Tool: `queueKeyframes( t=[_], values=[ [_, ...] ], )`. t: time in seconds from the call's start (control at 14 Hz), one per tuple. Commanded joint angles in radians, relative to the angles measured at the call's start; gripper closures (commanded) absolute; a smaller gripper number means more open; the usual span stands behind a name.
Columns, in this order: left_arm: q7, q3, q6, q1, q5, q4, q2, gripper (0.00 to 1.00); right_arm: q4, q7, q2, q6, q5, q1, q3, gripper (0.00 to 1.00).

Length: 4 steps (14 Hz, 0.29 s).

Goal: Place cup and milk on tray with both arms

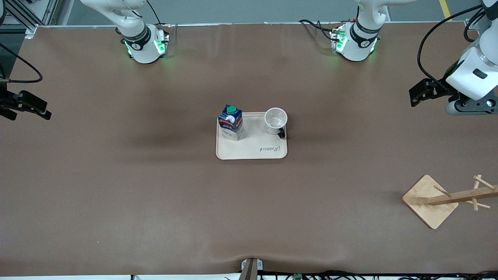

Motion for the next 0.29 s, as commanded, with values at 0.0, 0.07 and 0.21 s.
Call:
queueKeyframes(
  t=[0.0, 0.07, 0.21],
  values=[
    [0.02, -0.004, -0.012, 0.009, -0.021, 0.007, -0.002, 0.0, 0.006, -0.005, -0.008, -0.007, 0.012, -0.007, 0.006, 0.0],
    [0.02, -0.003, -0.012, 0.012, -0.043, 0.007, -0.002, 0.0, 0.006, -0.005, -0.006, -0.002, 0.012, -0.008, 0.004, 0.0],
    [0.02, -0.003, -0.012, 0.014, -0.06, 0.007, -0.003, 0.0, 0.006, -0.005, -0.005, 0.002, 0.012, -0.008, 0.004, 0.0]
  ],
)
